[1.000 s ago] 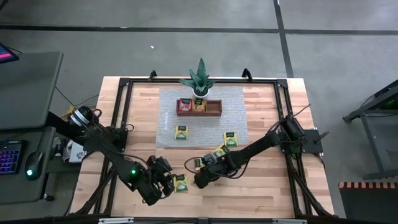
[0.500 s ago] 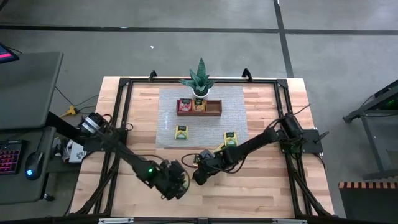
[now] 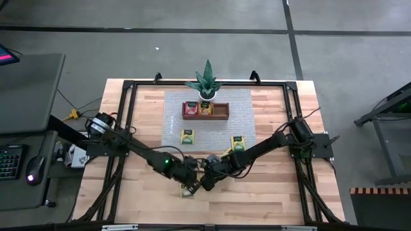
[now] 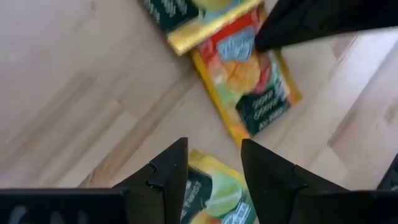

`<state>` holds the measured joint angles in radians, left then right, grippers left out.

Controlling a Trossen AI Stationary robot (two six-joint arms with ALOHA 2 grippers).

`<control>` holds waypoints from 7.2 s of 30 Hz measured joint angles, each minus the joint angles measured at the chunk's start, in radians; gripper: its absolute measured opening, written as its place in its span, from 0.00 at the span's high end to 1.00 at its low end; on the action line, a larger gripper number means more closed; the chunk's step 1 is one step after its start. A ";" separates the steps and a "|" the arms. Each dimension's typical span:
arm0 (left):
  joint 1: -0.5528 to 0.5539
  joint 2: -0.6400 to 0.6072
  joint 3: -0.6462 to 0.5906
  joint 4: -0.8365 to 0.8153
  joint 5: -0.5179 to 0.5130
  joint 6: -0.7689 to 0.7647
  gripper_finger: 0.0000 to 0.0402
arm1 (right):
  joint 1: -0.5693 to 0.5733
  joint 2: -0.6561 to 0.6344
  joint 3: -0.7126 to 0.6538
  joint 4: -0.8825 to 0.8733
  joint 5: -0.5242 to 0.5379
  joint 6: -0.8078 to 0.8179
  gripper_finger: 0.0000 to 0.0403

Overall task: Pick & Place Tea
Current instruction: Put the orange tea bag into the middle section of the wooden organizer

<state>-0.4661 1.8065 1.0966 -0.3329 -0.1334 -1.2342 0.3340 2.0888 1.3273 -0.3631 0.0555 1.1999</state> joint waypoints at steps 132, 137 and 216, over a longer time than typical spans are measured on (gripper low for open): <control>0.026 0.094 -0.052 0.221 0.050 0.047 0.44 | -0.040 0.004 -0.004 0.194 -0.146 -0.266 1.00; 0.025 0.094 -0.052 0.221 0.025 0.043 0.44 | -0.042 0.004 -0.005 0.211 -0.156 -0.280 1.00; 0.048 -0.287 -0.050 -0.142 -0.044 0.908 1.00 | -0.017 -0.374 -0.001 -0.015 0.064 -0.349 1.00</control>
<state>-0.4179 1.5191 1.0470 -0.4747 -0.1773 -0.3258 0.3167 1.7145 1.3266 -0.3777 0.1195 0.8510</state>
